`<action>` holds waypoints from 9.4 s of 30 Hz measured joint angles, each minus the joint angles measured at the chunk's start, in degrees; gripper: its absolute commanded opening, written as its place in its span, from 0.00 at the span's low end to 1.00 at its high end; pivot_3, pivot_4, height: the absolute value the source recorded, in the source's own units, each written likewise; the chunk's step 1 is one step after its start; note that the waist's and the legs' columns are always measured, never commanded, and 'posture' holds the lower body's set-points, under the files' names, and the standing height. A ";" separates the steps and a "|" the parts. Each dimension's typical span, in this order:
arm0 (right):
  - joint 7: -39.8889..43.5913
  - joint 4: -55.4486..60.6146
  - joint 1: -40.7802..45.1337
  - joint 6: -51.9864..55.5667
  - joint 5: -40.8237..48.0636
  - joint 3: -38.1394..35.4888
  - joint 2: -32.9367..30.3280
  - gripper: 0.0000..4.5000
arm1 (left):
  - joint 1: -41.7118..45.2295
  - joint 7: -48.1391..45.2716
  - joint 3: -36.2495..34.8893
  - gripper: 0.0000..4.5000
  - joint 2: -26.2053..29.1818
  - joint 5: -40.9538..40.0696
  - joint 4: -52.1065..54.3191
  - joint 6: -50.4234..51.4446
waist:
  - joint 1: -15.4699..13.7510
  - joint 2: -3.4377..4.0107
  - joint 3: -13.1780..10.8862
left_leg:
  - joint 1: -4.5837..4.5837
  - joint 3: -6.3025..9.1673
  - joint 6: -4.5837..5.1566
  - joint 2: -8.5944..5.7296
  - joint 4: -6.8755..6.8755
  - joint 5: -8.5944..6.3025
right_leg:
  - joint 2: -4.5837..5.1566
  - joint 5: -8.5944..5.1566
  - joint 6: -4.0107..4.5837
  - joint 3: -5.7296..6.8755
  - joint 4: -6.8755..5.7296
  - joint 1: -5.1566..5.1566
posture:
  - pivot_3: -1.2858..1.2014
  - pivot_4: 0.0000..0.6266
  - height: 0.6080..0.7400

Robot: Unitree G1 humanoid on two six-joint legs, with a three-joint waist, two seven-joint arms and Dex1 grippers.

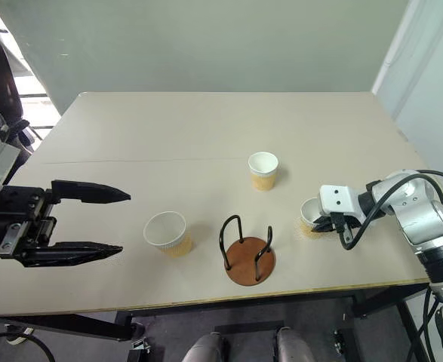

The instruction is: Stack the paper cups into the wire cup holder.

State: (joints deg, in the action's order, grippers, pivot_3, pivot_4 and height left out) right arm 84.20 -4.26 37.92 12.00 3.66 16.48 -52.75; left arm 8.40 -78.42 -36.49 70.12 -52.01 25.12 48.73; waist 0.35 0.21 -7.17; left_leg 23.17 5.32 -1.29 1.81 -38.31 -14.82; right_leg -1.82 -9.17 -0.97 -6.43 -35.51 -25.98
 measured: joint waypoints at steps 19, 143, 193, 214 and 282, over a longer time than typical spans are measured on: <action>7.34 1.42 9.78 6.14 12.68 -9.13 -3.22 0.01 | -11.33 -3.63 -7.10 1.00 -3.34 7.36 -2.39 -7.37 | 0.14 0.03 -0.02 | 0.03 0.00 -0.01 0.01 0.12 -0.01 | -0.01 -0.17 0.29 0.00 -0.10 -0.13 | 0.52 0.24 1.00; 2.18 14.15 22.09 24.32 39.54 0.41 3.17 0.01 | -5.92 0.25 3.62 1.00 -2.46 8.87 -4.94 -14.08 | 1.73 -0.12 0.00 | -0.36 0.09 -0.62 0.33 0.08 0.21 | -0.32 -0.71 1.47 0.00 -1.49 -0.40 | 0.52 0.24 1.00; 8.04 12.80 19.00 7.08 15.11 9.49 9.74 0.01 | -9.77 1.29 0.50 1.00 -2.63 9.32 -2.42 -13.40 | 1.64 -0.15 0.02 | -0.17 0.13 -0.54 0.37 0.16 0.05 | -0.39 -0.72 1.45 0.05 -1.40 -0.61 | 0.52 0.24 1.00; 8.12 1.50 23.74 2.47 16.92 8.52 8.50 0.99 | -9.39 -1.28 4.64 1.00 -0.70 13.64 -3.29 -16.61 | 1.54 -0.15 0.02 | -0.14 0.15 -0.55 0.38 0.15 0.05 | -0.38 -0.72 1.45 0.03 -1.39 -0.62 | 0.52 0.24 1.00; -7.99 17.02 -26.92 25.04 41.67 -45.31 -10.99 1.00 | 47.75 -11.75 50.24 0.00 -5.34 10.75 -20.60 -32.36 | -0.39 -0.18 0.05 | 0.01 0.11 0.03 0.10 -0.33 -0.36 | -0.14 -0.56 0.14 -0.01 -0.43 0.02 | 0.52 0.24 1.00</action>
State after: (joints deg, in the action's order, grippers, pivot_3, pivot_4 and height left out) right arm 76.21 12.76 11.00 37.04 45.33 -28.82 -63.74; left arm 56.15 -90.17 13.75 64.79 -41.26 4.52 16.37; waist -0.05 0.03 -7.11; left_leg 23.18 5.43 -1.27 1.91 -38.64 -15.18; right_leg -1.96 -9.73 -0.83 -6.44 -35.93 -25.96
